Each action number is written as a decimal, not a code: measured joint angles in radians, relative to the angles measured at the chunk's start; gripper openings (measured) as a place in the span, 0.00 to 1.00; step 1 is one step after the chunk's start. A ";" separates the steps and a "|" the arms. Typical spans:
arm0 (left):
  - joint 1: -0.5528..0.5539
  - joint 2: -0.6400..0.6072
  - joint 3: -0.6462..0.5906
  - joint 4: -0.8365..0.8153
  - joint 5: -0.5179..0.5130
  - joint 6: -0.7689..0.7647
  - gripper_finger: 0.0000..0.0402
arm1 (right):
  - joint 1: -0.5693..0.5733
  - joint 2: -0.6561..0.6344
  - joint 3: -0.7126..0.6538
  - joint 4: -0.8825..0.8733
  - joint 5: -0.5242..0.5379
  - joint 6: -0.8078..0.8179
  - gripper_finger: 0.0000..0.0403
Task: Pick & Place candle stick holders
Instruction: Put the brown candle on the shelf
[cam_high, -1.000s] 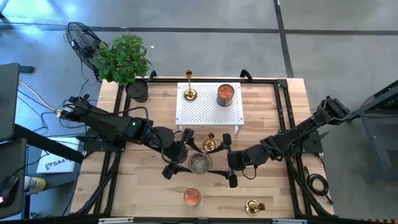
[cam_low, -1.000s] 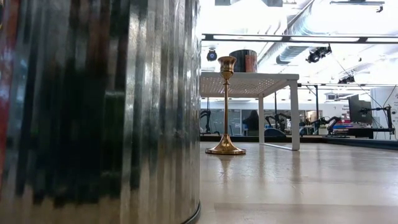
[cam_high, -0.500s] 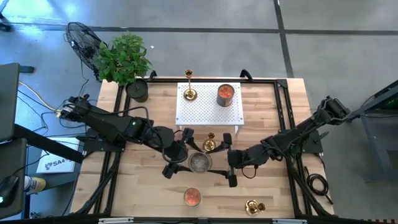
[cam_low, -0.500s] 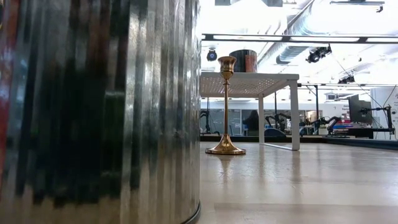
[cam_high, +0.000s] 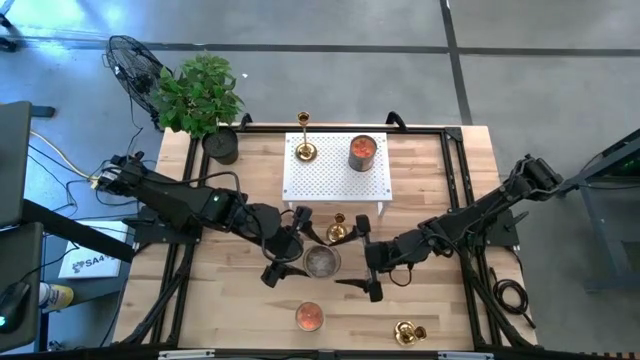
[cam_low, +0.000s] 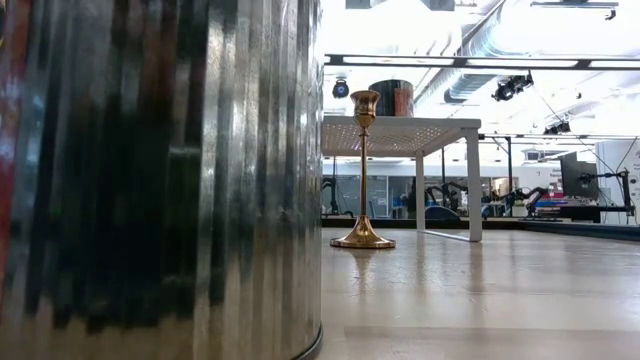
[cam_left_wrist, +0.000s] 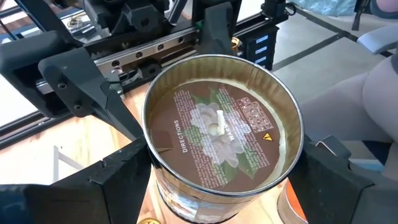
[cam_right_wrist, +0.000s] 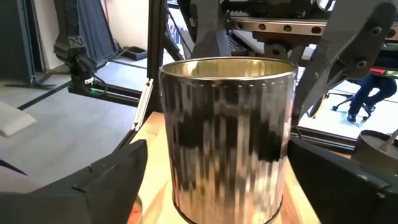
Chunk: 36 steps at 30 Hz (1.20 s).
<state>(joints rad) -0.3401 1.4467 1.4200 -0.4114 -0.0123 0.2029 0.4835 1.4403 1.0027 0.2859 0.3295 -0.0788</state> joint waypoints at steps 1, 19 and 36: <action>0.000 0.000 0.000 0.000 -0.001 -0.002 0.80 | 0.000 0.000 0.000 0.000 0.001 0.001 0.98; 0.000 -0.001 -0.001 0.018 -0.001 0.011 0.80 | -0.071 0.024 0.000 0.035 -0.077 0.103 0.99; 0.002 -0.002 -0.001 0.055 -0.001 0.047 0.80 | -0.077 0.027 -0.002 0.055 -0.037 0.070 0.98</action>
<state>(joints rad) -0.3386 1.4451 1.4193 -0.3566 -0.0138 0.2503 0.4068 1.4673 1.0004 0.3409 0.2929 -0.0086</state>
